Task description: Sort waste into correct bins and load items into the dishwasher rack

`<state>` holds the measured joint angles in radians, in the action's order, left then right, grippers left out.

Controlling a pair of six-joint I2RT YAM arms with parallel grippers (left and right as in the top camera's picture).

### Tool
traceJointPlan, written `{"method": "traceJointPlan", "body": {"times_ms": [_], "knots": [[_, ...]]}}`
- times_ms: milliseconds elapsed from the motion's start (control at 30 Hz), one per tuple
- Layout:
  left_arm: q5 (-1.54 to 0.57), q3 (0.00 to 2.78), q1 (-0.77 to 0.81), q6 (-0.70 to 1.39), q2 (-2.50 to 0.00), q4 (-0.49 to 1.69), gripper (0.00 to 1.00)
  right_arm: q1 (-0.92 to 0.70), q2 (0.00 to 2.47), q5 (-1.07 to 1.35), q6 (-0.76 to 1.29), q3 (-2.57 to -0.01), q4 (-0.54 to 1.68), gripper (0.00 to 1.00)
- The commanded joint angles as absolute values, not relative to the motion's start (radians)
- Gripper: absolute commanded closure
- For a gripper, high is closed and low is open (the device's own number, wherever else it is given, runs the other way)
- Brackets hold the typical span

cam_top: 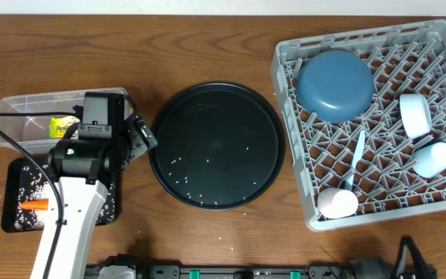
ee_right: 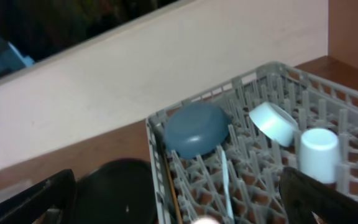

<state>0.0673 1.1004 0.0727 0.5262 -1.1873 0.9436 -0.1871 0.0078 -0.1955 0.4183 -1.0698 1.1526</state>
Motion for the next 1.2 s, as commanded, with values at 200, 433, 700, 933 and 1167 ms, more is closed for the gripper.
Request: {"method": "traceJointPlan", "body": {"times_ms": [200, 433, 700, 933, 1167], "knots": [[0.083, 1.117, 0.068, 0.524, -1.184, 0.949, 0.02, -0.165, 0.007, -0.190, 0.458, -0.823, 0.782, 0.01], [0.083, 1.117, 0.068, 0.524, -1.184, 0.949, 0.02, -0.121, 0.007, -0.190, 0.585, -0.590, 0.437, 0.01], [0.083, 1.117, 0.068, 0.524, -1.184, 0.949, 0.02, -0.081, 0.006, -0.186, 0.742, -0.336, 0.105, 0.01], [0.083, 1.117, 0.068, 0.524, -1.184, 0.949, 0.02, -0.081, 0.006, -0.176, 0.747, -0.194, -0.062, 0.01], [0.083, 1.117, 0.068, 0.524, -1.184, 0.949, 0.02, -0.069, 0.005, -0.125, 0.744, -0.074, -0.142, 0.01]]}}
